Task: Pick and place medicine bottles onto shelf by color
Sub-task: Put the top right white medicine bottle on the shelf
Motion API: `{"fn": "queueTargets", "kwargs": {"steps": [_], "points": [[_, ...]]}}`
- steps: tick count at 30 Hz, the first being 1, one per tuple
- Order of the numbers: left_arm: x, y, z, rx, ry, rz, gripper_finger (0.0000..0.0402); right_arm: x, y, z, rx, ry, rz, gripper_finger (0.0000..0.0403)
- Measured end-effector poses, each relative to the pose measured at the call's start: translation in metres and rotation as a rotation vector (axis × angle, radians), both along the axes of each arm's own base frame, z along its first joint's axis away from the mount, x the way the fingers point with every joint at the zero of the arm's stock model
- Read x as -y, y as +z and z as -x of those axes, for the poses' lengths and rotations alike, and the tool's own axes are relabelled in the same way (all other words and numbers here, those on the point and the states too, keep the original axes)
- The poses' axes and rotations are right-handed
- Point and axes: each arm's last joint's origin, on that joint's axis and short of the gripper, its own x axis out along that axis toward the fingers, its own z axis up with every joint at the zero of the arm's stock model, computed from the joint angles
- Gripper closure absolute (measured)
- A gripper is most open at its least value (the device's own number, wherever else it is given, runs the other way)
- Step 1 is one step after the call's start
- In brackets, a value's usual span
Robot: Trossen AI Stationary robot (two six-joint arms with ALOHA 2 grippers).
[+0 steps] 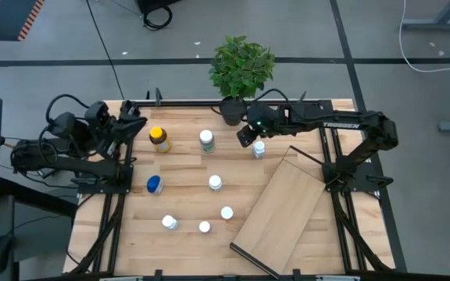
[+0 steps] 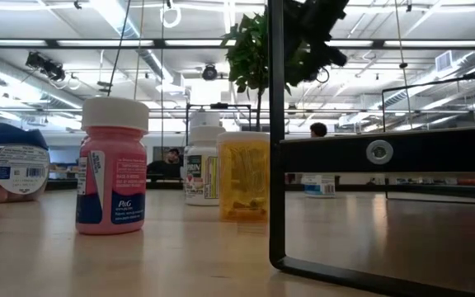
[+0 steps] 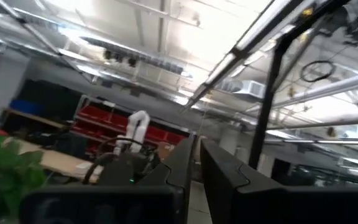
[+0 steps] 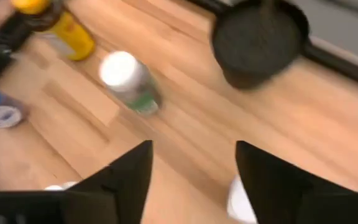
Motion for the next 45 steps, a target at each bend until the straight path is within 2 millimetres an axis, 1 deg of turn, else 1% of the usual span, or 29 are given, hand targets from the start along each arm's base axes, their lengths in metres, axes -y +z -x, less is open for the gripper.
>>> {"fn": "queueTargets", "kwargs": {"steps": [3,6,12,20,22,25,32,37,39,45], "points": [[-0.001,-0.002,-0.001,-0.024,0.015,0.009,0.0362,0.0,-0.011,0.001,-0.079,-0.043,-0.043,0.0134],[-0.002,-0.003,-0.002,-0.033,0.017,0.021,0.0361,0.004,-0.022,-0.002,-0.134,-0.056,-0.077,0.0125],[-0.004,-0.004,-0.002,-0.039,0.027,0.027,0.0365,0.019,-0.048,-0.012,-0.227,-0.064,-0.191,0.0122],[-0.004,-0.004,-0.002,-0.045,0.026,0.029,0.0365,0.041,-0.077,-0.009,-0.368,-0.151,-0.343,0.0121],[-0.004,-0.004,-0.002,-0.046,0.026,0.029,0.0367,0.045,-0.08,-0.008,-0.382,-0.155,-0.383,0.0121],[-0.004,-0.005,-0.002,-0.051,0.026,0.028,0.0371,0.049,-0.084,-0.009,-0.387,-0.16,-0.398,0.0122],[-0.004,-0.005,-0.002,-0.054,0.023,0.029,0.0365,0.05,-0.087,-0.01,-0.398,-0.137,-0.393,0.0122],[-0.001,-0.005,-0.003,-0.052,-0.109,0.05,0.0359,0.05,-0.087,-0.01,-0.399,-0.138,-0.393,0.0122],[0.001,-0.005,-0.003,-0.054,-0.142,0.032,0.0359,0.05,-0.089,-0.011,-0.404,-0.138,-0.394,0.0122],[0.001,-0.007,-0.004,-0.079,-0.126,-0.043,0.0364,0.05,-0.101,-0.016,-0.444,-0.12,-0.419,0.0122]]}}
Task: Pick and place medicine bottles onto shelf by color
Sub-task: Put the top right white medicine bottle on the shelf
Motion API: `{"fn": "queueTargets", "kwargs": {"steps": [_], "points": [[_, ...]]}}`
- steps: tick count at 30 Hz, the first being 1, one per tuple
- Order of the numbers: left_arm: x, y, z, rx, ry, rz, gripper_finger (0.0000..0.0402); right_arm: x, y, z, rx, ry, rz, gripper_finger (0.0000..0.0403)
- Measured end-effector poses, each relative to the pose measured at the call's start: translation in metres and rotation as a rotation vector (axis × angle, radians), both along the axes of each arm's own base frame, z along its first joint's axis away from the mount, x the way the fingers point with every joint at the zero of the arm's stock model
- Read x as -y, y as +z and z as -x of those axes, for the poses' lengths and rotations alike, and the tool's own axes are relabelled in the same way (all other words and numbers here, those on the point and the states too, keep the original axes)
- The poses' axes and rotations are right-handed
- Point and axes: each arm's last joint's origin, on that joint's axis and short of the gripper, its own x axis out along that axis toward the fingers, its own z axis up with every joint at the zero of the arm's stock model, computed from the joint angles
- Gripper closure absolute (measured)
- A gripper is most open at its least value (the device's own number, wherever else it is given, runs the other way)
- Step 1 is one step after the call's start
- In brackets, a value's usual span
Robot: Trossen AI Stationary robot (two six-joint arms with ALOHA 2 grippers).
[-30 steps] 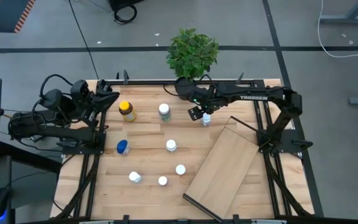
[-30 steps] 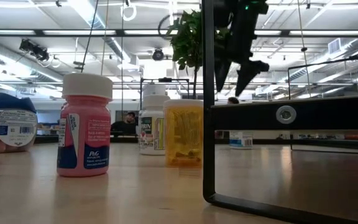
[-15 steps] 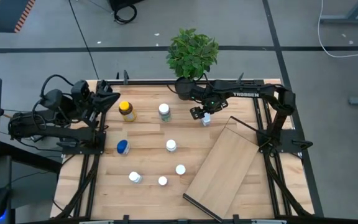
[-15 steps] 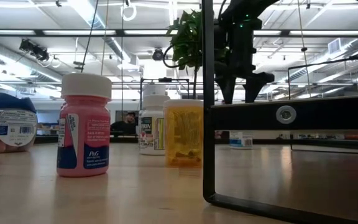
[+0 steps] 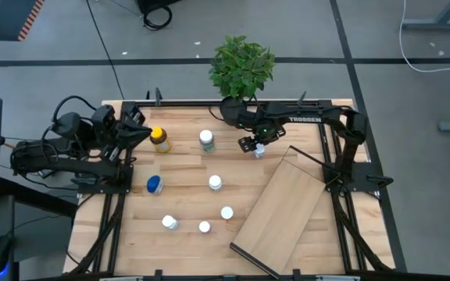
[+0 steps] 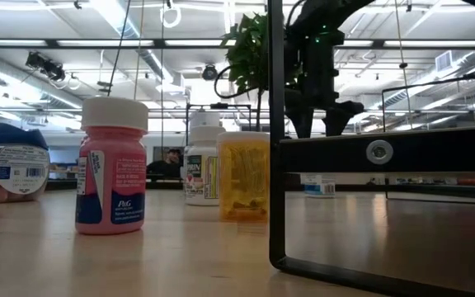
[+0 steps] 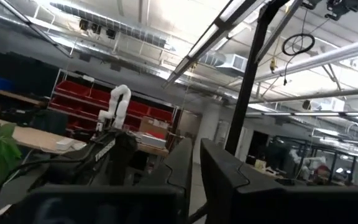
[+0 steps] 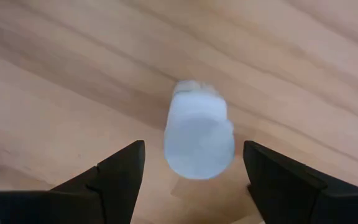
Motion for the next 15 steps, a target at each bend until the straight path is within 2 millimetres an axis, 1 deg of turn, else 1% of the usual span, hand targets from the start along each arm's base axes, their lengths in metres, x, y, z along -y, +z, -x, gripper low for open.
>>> {"fn": "queueTargets", "kwargs": {"steps": [4,6,10,15], "points": [[0.0012,0.0,0.0,-0.005,-0.048,0.073,0.0361,0.0003,-0.004,-0.0012,-0.011,0.002,-0.006,0.0122],[0.0014,-0.0007,-0.0003,-0.011,-0.035,0.04,0.0358,0.0006,-0.0042,-0.0011,-0.012,0.001,-0.005,0.0122],[0.0018,-0.0058,-0.0026,-0.06,0.008,-0.082,0.0351,0.0004,-0.0041,-0.0013,-0.012,0.002,-0.005,0.0122],[0.0018,-0.0092,-0.0039,-0.097,0.012,-0.093,0.0343,0.0005,-0.0042,-0.0014,-0.011,0.002,-0.002,0.0122]]}}
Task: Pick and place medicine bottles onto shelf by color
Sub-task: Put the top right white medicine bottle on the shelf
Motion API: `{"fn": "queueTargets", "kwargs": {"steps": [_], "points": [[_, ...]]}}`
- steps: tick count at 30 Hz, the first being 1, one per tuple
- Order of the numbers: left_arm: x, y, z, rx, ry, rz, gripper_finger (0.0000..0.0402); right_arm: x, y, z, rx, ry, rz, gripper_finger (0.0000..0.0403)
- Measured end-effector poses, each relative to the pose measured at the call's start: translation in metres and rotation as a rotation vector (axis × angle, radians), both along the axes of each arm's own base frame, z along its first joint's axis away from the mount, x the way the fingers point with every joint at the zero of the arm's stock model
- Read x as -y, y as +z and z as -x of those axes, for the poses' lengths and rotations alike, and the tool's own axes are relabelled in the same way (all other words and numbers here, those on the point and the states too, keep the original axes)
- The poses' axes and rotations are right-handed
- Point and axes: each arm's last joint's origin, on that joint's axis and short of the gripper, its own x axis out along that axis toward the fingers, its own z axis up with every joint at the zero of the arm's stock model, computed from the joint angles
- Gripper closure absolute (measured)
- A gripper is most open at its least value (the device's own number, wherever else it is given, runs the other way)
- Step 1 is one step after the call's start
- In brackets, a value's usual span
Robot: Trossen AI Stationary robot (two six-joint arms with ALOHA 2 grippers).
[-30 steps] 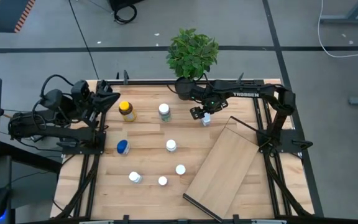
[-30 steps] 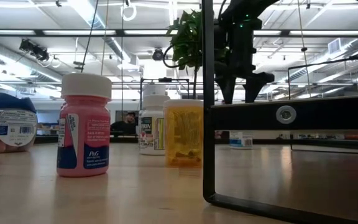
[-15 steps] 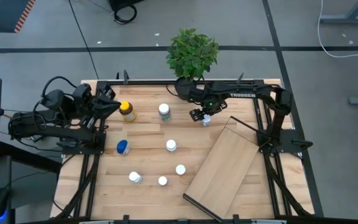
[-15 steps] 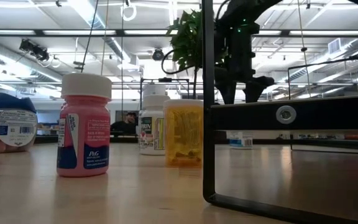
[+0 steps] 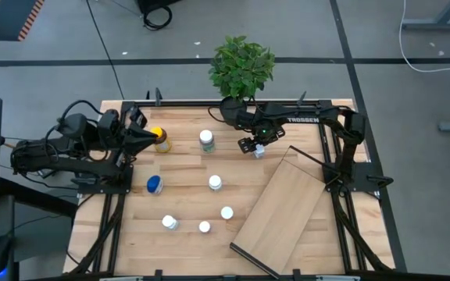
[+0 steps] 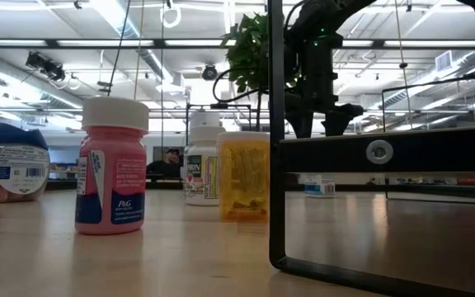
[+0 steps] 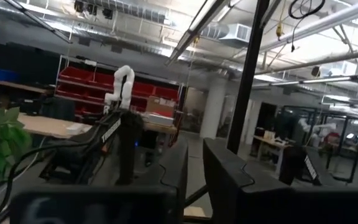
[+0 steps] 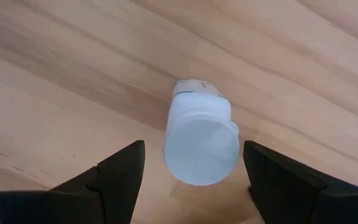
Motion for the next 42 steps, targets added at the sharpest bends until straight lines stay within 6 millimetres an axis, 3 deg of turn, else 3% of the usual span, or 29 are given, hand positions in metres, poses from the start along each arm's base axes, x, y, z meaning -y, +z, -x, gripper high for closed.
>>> {"fn": "queueTargets", "kwargs": {"steps": [21,30,42], "points": [[0.0,0.001,0.0,0.007,-0.025,0.091,0.0353,0.001,0.0,0.0,-0.001,-0.038,0.006,0.0122],[0.0,0.001,0.0,0.008,-0.025,0.091,0.035,-0.003,-0.025,0.011,-0.055,-0.077,-0.036,0.0122],[0.0,0.001,0.0,0.005,-0.036,0.121,0.0349,-0.002,-0.025,0.007,-0.014,-0.073,-0.024,0.0126]]}}
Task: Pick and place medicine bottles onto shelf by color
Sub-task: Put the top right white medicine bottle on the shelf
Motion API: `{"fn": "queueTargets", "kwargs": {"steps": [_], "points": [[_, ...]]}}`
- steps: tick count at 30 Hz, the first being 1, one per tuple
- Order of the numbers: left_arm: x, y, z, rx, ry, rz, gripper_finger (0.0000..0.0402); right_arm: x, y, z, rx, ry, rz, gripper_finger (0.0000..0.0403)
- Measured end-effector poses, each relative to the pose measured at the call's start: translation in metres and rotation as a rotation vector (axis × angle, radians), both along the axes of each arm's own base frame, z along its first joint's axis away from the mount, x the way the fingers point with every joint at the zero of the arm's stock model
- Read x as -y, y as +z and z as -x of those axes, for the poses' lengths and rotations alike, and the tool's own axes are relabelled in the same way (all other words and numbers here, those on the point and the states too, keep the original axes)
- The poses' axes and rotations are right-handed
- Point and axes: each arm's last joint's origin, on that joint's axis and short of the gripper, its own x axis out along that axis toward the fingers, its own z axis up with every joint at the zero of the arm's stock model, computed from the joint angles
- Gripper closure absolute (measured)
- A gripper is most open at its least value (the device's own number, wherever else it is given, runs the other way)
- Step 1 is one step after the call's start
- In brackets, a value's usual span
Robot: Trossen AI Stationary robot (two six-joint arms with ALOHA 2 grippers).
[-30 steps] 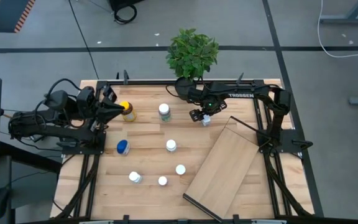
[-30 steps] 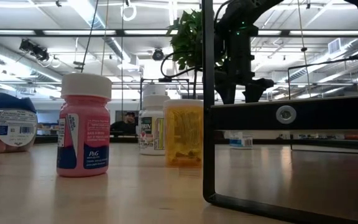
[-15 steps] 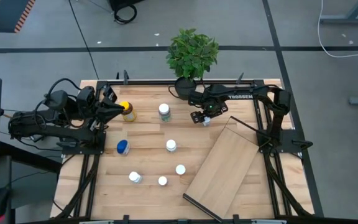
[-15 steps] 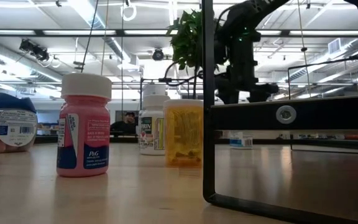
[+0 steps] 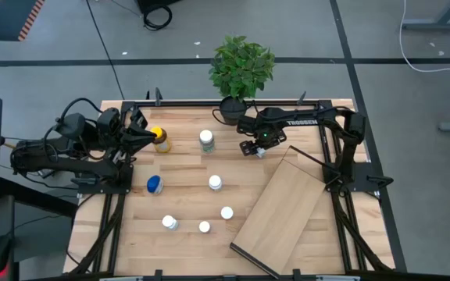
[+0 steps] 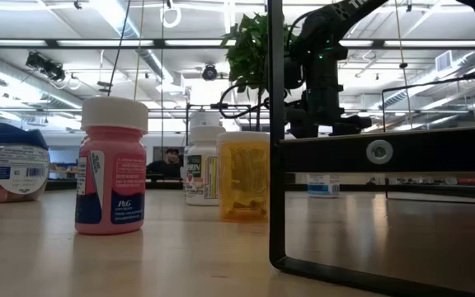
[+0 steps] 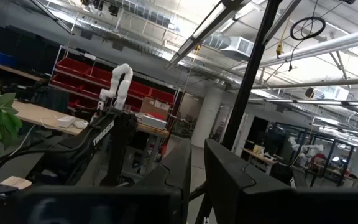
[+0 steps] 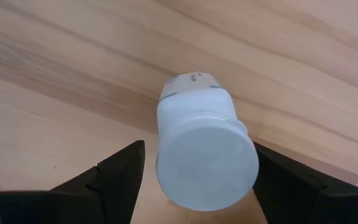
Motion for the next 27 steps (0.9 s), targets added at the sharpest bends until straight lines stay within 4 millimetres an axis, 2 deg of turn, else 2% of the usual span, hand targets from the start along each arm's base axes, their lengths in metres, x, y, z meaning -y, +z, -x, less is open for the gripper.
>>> {"fn": "queueTargets", "kwargs": {"steps": [12,27], "points": [[-0.0002,-0.0001,-0.0001,-0.001,0.007,-0.004,0.0358,0.0006,0.0003,0.0001,-0.004,0.029,0.018,0.0205],[-0.0001,-0.0002,-0.0001,-0.001,0.006,-0.004,0.0361,0.0013,0.0003,-0.0003,-0.006,0.096,0.039,0.0176]]}}
